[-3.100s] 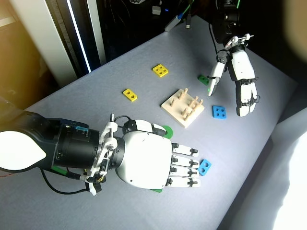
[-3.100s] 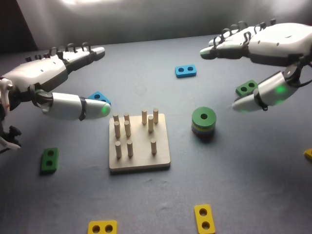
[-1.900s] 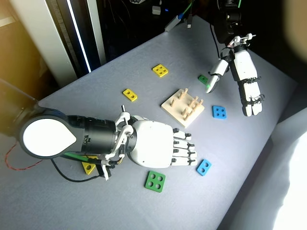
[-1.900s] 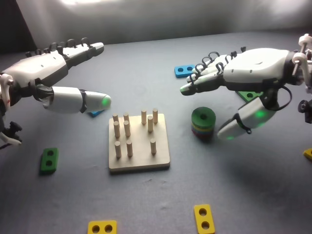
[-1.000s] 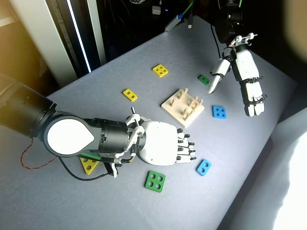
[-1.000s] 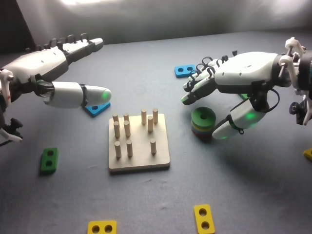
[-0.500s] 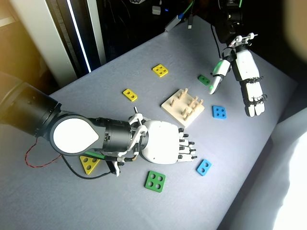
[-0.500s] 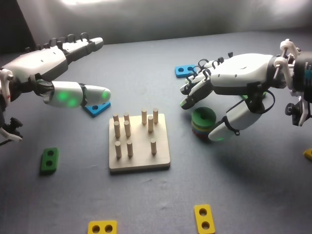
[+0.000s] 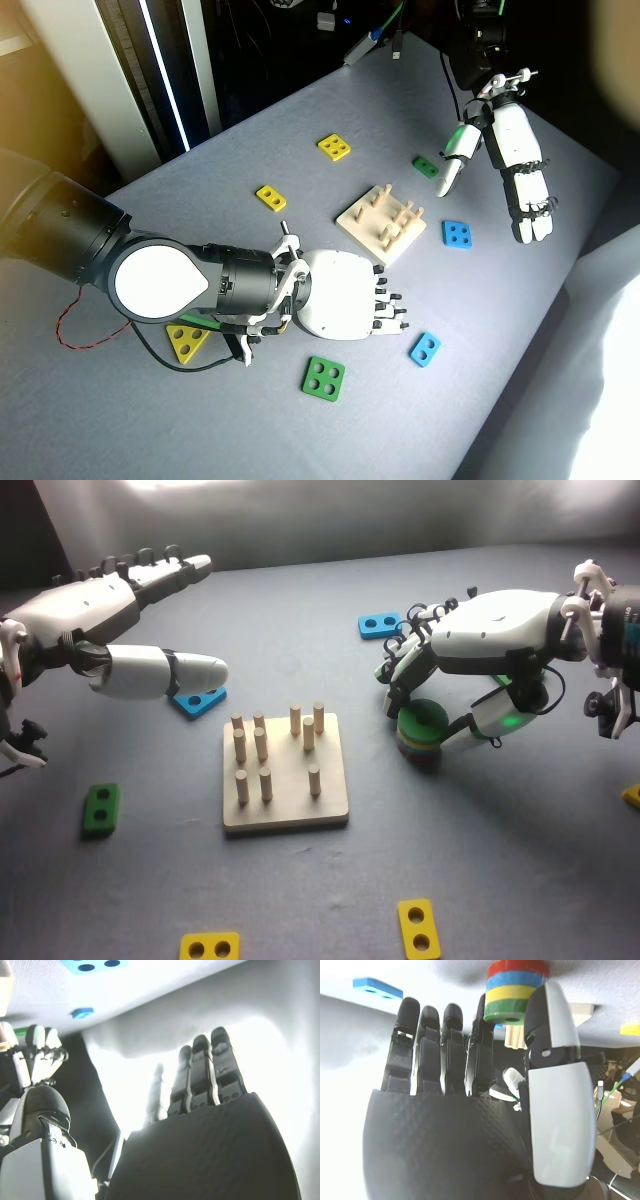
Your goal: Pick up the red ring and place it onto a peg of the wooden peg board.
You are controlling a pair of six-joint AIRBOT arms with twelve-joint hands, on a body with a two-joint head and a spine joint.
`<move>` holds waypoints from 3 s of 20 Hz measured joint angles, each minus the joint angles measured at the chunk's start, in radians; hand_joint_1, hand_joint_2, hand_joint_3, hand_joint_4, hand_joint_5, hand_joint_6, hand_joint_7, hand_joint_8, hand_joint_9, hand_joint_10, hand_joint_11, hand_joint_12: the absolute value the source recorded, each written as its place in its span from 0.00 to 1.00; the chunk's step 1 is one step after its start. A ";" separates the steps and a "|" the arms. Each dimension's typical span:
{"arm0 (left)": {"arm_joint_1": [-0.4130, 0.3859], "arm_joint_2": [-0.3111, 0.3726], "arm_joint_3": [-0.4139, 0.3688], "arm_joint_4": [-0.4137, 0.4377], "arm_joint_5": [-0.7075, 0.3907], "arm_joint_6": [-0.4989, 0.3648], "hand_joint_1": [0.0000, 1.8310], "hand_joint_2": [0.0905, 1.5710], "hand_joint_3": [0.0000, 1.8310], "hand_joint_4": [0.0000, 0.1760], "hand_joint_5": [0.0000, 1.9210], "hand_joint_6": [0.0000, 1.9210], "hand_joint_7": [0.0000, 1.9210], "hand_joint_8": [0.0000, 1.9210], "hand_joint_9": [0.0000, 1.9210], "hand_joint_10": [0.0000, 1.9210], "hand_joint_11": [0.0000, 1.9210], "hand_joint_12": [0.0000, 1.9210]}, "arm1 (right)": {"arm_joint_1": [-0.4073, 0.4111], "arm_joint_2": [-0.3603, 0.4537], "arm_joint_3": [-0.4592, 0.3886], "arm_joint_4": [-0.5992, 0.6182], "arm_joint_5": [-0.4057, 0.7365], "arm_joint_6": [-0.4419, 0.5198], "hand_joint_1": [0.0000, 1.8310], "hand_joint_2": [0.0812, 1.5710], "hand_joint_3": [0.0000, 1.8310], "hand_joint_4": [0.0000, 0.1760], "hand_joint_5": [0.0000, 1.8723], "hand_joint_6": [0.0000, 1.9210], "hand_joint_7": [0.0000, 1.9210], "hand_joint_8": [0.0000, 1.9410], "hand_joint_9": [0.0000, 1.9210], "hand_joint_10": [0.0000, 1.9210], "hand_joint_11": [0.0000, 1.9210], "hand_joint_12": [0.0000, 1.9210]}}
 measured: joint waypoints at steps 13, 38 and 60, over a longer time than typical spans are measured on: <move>0.000 0.000 0.000 0.000 0.000 0.000 0.20 0.63 0.00 0.92 0.00 0.00 0.00 0.00 0.00 0.00 0.00 0.00 | 0.001 0.000 0.000 -0.005 0.019 0.021 0.61 0.75 0.00 0.00 0.43 0.65 0.26 0.00 0.15 0.00 0.00 0.39; 0.030 -0.011 0.036 -0.041 0.014 0.000 0.18 0.62 0.00 0.90 0.00 0.00 0.00 0.00 0.00 0.00 0.00 0.00 | 0.161 0.000 -0.147 -0.219 0.217 0.061 0.63 0.70 0.00 0.00 0.52 0.53 0.35 0.01 0.21 0.01 0.00 0.46; 0.011 -0.014 0.039 -0.029 0.027 0.000 0.19 0.63 0.00 0.82 0.00 0.00 0.00 0.00 0.00 0.00 0.00 0.00 | 0.159 -0.057 -0.111 -0.289 0.154 0.074 0.63 0.70 0.00 0.00 0.51 0.54 0.35 0.00 0.24 0.00 0.00 0.65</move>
